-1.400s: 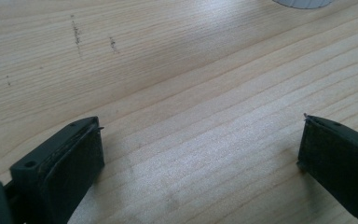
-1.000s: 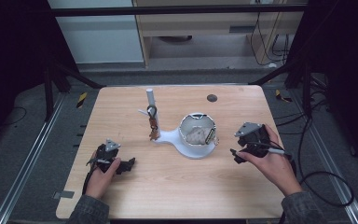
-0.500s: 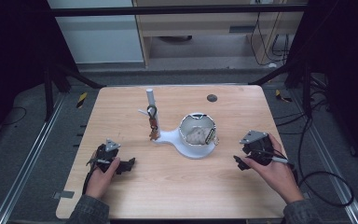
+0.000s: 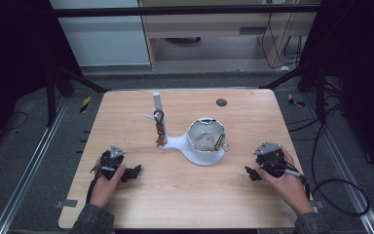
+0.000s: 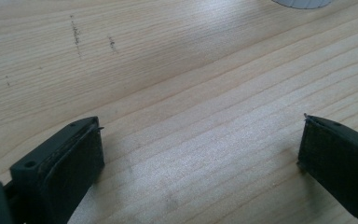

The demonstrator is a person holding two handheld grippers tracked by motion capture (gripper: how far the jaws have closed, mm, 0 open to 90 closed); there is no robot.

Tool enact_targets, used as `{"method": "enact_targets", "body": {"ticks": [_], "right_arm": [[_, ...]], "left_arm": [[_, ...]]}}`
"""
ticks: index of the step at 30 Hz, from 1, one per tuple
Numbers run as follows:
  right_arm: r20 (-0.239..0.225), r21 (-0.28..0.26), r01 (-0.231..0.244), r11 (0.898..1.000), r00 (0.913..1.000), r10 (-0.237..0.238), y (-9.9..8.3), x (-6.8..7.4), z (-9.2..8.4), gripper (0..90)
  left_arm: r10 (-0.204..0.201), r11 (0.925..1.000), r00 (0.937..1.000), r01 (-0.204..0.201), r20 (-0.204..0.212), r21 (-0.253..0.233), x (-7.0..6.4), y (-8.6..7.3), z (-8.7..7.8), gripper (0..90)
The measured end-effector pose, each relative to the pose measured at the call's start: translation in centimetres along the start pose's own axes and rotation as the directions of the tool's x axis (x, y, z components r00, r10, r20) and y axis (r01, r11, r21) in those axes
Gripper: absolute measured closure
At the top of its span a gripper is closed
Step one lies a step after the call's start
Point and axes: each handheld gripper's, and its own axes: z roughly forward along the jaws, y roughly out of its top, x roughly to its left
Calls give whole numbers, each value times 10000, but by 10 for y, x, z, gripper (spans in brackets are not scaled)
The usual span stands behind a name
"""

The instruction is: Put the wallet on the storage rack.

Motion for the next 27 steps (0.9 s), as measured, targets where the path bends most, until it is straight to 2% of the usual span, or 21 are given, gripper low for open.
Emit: {"method": "enact_targets", "body": {"ticks": [8,10,11,17,21,22,24,25,27], "right_arm": [[-153,-14,-471,9989,9988,471,-10,0,11,94],[-274,-61,-786,9969,9965,784,-13,-2,16,94],[-274,-61,-786,9969,9965,784,-13,-2,16,94],[-477,-360,-1582,9867,9865,1564,-13,-7,24,91],[-360,-421,-1882,9812,9817,1868,-13,-9,28,84],[-418,-463,-2140,9757,9763,2121,-14,-10,30,82],[-408,-467,-2168,9751,9758,2150,-14,-11,32,78],[-399,-470,-2341,9711,9718,2324,-15,-11,35,75],[-393,-461,-2433,9689,9696,2416,-16,-11,37,67]], "left_arm": [[-4,10000,10000,4,-1,-3,0,0,0,0],[-5,10000,10000,5,-2,-4,0,0,0,0],[-4,10000,10000,4,-3,-5,0,0,0,0],[-12,10000,10000,12,-1,-8,0,0,0,0],[-8,10000,10000,8,6,-3,0,0,0,0],[-10,10000,10000,10,5,-3,0,0,0,0],[-9,10000,10000,9,-2,-9,0,0,0,0],[-9,10000,10000,9,-2,-8,0,0,0,0],[-10,10000,10000,10,6,-3,0,0,0,0]]}}
